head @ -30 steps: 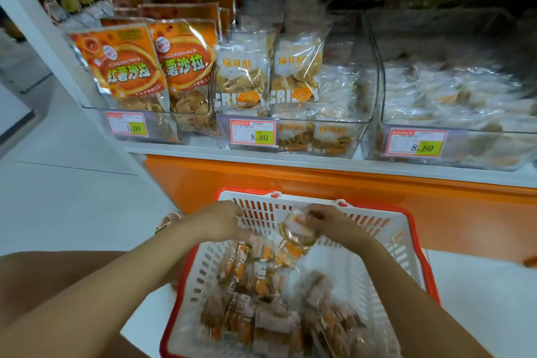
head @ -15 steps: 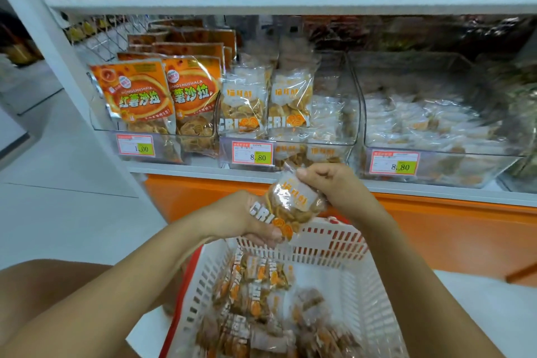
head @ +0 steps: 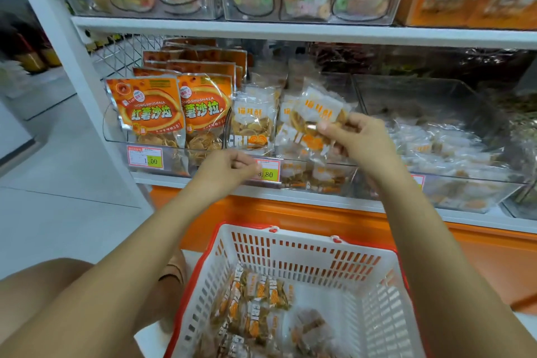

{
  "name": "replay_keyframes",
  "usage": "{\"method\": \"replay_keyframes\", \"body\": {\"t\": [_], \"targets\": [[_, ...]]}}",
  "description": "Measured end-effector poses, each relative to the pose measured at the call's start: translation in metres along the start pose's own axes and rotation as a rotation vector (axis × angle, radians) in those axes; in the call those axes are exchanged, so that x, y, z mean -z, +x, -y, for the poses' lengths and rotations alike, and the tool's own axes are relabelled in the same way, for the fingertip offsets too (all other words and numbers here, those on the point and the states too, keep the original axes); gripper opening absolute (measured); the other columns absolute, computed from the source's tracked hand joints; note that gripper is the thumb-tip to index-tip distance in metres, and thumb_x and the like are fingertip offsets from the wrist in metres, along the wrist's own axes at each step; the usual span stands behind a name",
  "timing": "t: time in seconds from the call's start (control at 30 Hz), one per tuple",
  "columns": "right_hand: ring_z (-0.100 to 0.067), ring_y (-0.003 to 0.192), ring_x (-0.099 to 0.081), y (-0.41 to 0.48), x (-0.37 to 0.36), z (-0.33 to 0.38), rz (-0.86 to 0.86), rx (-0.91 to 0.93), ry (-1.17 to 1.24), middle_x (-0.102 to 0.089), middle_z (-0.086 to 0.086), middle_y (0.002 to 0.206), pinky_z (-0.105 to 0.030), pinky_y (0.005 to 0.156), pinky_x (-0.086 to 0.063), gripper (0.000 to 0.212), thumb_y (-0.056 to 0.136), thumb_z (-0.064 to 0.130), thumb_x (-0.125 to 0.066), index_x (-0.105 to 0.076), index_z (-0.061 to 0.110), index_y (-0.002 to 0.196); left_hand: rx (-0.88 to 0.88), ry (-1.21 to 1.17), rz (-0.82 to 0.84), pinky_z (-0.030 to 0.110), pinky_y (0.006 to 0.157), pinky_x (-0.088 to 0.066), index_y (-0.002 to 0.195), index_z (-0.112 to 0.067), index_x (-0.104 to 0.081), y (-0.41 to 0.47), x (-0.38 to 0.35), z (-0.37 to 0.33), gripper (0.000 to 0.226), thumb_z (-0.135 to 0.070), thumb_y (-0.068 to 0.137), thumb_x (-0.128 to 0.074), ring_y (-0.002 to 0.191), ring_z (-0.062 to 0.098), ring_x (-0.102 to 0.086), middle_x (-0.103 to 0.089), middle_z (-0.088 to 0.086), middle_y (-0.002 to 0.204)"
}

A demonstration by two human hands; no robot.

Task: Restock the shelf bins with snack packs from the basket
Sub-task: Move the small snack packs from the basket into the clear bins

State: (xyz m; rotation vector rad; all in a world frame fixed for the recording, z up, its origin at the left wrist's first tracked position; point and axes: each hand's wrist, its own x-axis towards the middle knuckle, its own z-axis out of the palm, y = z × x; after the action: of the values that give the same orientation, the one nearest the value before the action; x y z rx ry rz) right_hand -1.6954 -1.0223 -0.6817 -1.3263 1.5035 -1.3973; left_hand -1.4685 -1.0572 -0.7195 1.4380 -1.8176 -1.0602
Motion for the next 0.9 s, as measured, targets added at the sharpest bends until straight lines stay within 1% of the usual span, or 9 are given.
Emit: {"method": "replay_keyframes", "body": {"t": [0.07, 0.13, 0.23, 0.37, 0.47, 0.57, 0.7, 0.8, 0.9], "targets": [[-0.005, 0.047, -0.048, 0.021, 0.001, 0.007, -0.047, 0.058, -0.116, -0.065, 0.003, 0.067, -0.018, 0.048, -0.042, 0.014, 0.082, 0.024, -0.074, -0.071, 0.013, 0.090, 0.017, 0.051, -0.057, 0.030, 0.075, -0.049, 0.075, -0.022, -0.063, 0.007, 0.001, 0.005, 0.013, -0.018, 0.086, -0.069, 0.072, 0.011, -0.056, -0.059, -0.007, 0.067], [-0.007, 0.050, -0.049, 0.040, -0.003, 0.010, -0.066, 0.077, -0.213, -0.064, -0.006, 0.072, -0.025, 0.052, -0.042, 0.027, 0.079, 0.029, -0.076, -0.071, 0.005, 0.092, 0.032, 0.104, -0.077, 0.032, 0.079, -0.050, 0.068, -0.022, -0.060, 0.010, 0.000, 0.005, 0.022, -0.013, 0.088, -0.064, 0.072, 0.010, -0.056, -0.060, -0.007, 0.068], [-0.012, 0.054, -0.052, 0.059, -0.008, 0.008, -0.046, 0.043, -0.364, -0.064, -0.006, 0.069, -0.028, 0.057, -0.043, 0.034, 0.077, 0.035, -0.076, -0.071, 0.004, 0.090, 0.044, 0.120, -0.084, 0.031, 0.079, -0.048, 0.067, -0.021, -0.059, 0.010, -0.001, 0.000, 0.024, -0.011, 0.089, -0.060, 0.074, 0.010, -0.056, -0.060, -0.007, 0.071], [-0.012, 0.050, -0.053, 0.060, -0.015, 0.002, 0.025, -0.046, -0.343, -0.062, -0.004, 0.064, -0.026, 0.053, -0.044, 0.037, 0.078, 0.032, -0.077, -0.068, 0.000, 0.093, 0.052, 0.128, -0.077, 0.027, 0.072, -0.044, 0.070, -0.021, -0.059, 0.010, -0.001, 0.000, 0.021, -0.015, 0.090, -0.061, 0.074, 0.011, -0.055, -0.061, -0.004, 0.073], [-0.015, 0.061, -0.055, 0.056, -0.024, -0.004, 0.097, -0.074, -0.423, -0.066, -0.007, 0.081, -0.030, 0.060, -0.048, 0.038, 0.077, 0.033, -0.078, -0.066, 0.004, 0.099, 0.045, 0.145, -0.074, 0.026, 0.071, -0.042, 0.069, -0.021, -0.058, 0.011, 0.000, -0.001, 0.022, -0.014, 0.090, -0.061, 0.072, 0.009, -0.055, -0.060, -0.004, 0.071], [-0.016, 0.069, -0.058, 0.055, -0.024, -0.003, 0.052, -0.077, -0.481, -0.064, -0.005, 0.086, -0.030, 0.065, -0.048, 0.041, 0.078, 0.035, -0.076, -0.062, 0.007, 0.104, 0.043, 0.141, -0.077, 0.026, 0.072, -0.043, 0.068, -0.021, -0.058, 0.012, 0.000, 0.000, 0.023, -0.016, 0.090, -0.061, 0.074, 0.010, -0.056, -0.061, -0.005, 0.071], [-0.023, 0.113, -0.054, 0.052, -0.027, -0.001, -0.012, -0.146, -0.515, -0.052, -0.009, 0.130, -0.031, 0.083, -0.042, 0.078, 0.074, 0.040, -0.079, -0.038, 0.006, 0.132, 0.042, 0.155, -0.074, 0.026, 0.071, -0.043, 0.070, -0.022, -0.058, 0.012, 0.000, 0.001, 0.021, -0.017, 0.091, -0.060, 0.072, 0.007, -0.054, -0.059, -0.008, 0.070], [-0.018, 0.099, -0.051, 0.049, -0.036, -0.002, 0.067, -0.142, -0.639, -0.054, -0.006, 0.127, -0.031, 0.078, -0.042, 0.074, 0.072, 0.042, -0.080, -0.045, 0.008, 0.128, 0.043, 0.174, -0.073, 0.032, 0.077, -0.049, 0.071, -0.022, -0.059, 0.013, 0.000, 0.001, 0.020, -0.019, 0.090, -0.061, 0.079, 0.012, -0.058, -0.061, -0.007, 0.072], [-0.023, 0.108, -0.054, 0.051, -0.042, -0.009, -0.022, -0.096, -0.605, -0.054, -0.008, 0.126, -0.035, 0.084, -0.045, 0.071, 0.070, 0.038, -0.082, -0.047, 0.009, 0.124, 0.040, 0.176, -0.073, 0.033, 0.079, -0.050, 0.071, -0.022, -0.059, 0.013, 0.000, 0.001, 0.019, -0.019, 0.090, -0.060, 0.081, 0.015, -0.060, -0.062, -0.006, 0.073]]}}
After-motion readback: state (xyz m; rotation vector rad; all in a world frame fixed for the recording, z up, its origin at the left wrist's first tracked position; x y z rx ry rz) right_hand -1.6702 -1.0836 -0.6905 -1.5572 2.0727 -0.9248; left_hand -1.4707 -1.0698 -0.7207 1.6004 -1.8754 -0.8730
